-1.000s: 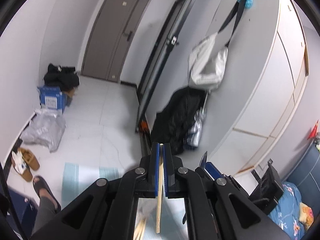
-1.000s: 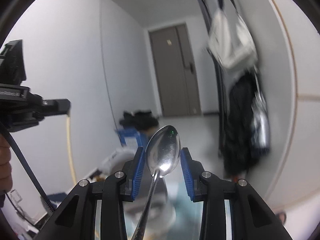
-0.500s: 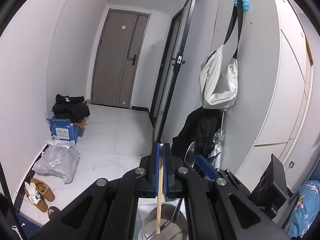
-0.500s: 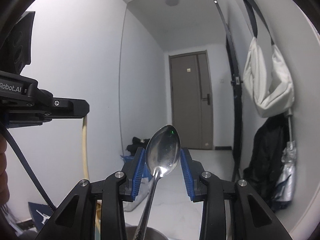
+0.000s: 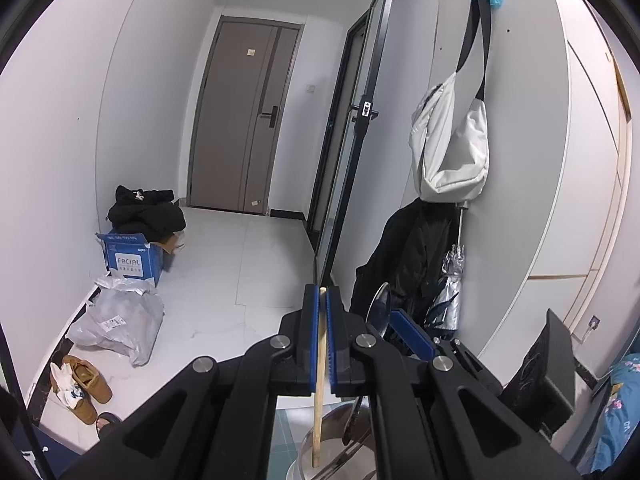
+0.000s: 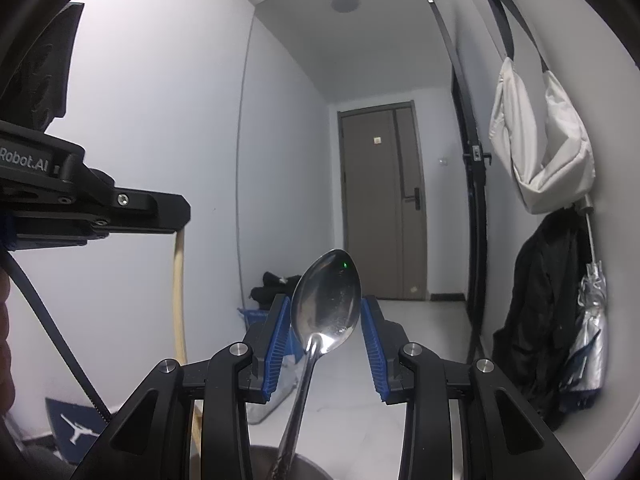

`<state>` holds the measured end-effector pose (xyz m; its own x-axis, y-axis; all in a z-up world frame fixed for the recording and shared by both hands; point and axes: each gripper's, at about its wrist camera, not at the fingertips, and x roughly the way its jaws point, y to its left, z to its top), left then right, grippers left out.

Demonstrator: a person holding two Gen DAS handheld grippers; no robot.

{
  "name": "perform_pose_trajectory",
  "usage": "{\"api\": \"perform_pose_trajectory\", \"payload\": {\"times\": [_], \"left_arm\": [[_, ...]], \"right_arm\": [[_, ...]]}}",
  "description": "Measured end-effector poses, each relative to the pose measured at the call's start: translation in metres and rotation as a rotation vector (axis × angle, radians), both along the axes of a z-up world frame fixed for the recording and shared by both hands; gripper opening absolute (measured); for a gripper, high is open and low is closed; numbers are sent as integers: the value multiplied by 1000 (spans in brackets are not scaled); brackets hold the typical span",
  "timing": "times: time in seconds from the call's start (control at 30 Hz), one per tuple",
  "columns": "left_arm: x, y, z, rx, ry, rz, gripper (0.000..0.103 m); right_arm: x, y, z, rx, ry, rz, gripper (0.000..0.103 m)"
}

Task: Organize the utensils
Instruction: 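Lower the spoon into the holder with the right gripper while the left inserts the chopstick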

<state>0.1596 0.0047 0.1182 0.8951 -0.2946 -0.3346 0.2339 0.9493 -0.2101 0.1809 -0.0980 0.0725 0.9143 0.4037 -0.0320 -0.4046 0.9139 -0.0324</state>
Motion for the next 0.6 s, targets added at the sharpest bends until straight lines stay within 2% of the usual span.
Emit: {"api": "perform_pose_trajectory", "payload": {"times": [0.2,0.37,0.6], "left_arm": [[0,0,-6,4,35,-16,0],[0,1,-9,8,64,-26,0],[6,-4,-20,-6,181,-93,1]], "right_arm": [[-7,0,-9,-21,-9,14,35],[-19,4,-17,-93,-33,45,35],[-36,5,-24,-160,0,107,35]]}}
